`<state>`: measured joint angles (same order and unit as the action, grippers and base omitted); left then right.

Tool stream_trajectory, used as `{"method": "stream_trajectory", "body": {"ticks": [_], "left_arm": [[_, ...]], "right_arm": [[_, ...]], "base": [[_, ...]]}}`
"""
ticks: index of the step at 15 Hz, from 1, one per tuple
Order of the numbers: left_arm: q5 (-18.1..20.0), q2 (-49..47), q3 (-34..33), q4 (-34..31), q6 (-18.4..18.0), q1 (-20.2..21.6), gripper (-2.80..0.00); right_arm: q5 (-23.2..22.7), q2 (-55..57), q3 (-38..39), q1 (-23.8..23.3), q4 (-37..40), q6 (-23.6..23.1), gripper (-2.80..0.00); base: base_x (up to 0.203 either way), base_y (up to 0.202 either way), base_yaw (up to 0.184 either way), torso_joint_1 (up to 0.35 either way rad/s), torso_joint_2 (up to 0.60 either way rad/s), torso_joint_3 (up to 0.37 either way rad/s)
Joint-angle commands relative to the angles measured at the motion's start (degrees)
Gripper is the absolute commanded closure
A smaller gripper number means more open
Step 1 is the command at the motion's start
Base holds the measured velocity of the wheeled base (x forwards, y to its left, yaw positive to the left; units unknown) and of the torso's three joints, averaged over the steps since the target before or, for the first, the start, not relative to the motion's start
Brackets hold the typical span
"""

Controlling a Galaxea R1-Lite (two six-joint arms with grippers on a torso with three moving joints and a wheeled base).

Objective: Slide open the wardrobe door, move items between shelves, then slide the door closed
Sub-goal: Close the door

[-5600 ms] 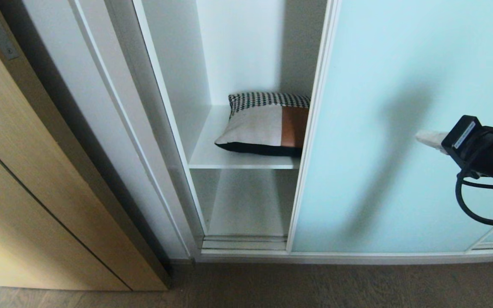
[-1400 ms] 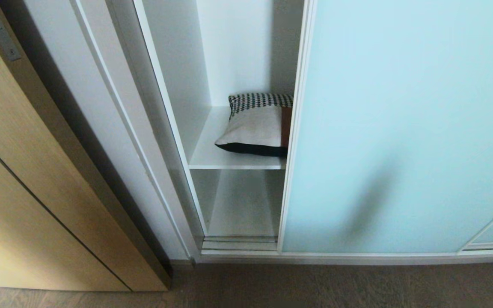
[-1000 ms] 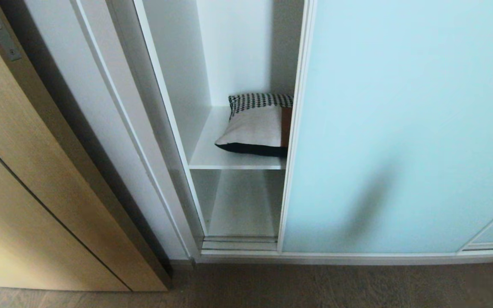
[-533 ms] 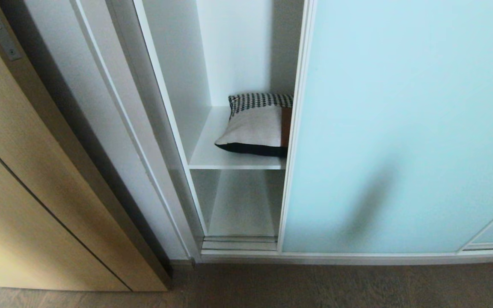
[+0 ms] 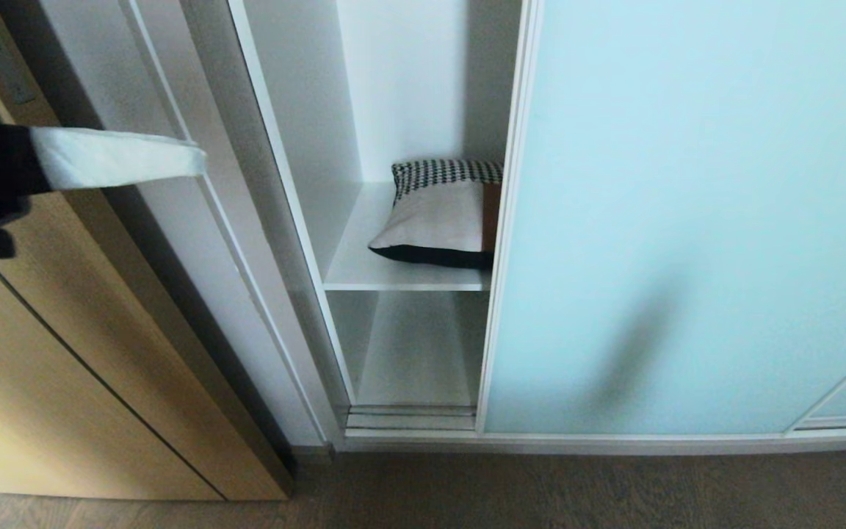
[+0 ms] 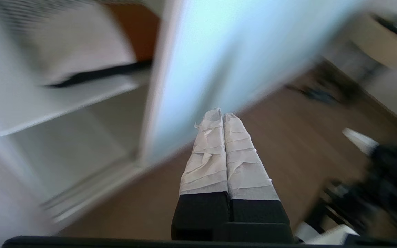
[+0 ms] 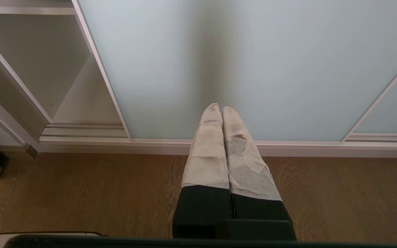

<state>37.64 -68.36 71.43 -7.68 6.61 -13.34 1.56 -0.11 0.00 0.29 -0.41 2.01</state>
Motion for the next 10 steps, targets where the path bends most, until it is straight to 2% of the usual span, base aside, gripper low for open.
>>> {"method": "stream_trajectory", "body": {"ticks": [1, 4, 6, 10], "left_arm": [[-0.20, -8.44, 2.43, 0.01, -0.34, -6.43, 0.00], [-2.09, -13.12, 3.82, 0.50, -0.91, -12.83, 0.00], [-4.44, -15.39, 3.97, 3.25, -0.90, -16.32, 0.00], [-13.48, -19.65, 4.02, 7.50, -0.55, -23.38, 0.00]], "right_arm": [[0.02, -0.07, 0.00, -0.02, -0.02, 0.01, 0.00], [-0.03, -0.07, 0.04, 0.01, -0.02, 0.01, 0.00], [0.02, -0.07, 0.00, 0.05, -0.02, 0.01, 0.00], [0.01, -0.07, 0.00, -0.03, -0.02, 0.01, 0.00]], "base": [[0.000, 0.000, 0.000, 0.000, 0.00, 0.000], [0.000, 0.000, 0.000, 0.000, 0.00, 0.000], [0.000, 0.000, 0.000, 0.000, 0.00, 0.000], [0.000, 0.000, 0.000, 0.000, 0.00, 0.000]]}}
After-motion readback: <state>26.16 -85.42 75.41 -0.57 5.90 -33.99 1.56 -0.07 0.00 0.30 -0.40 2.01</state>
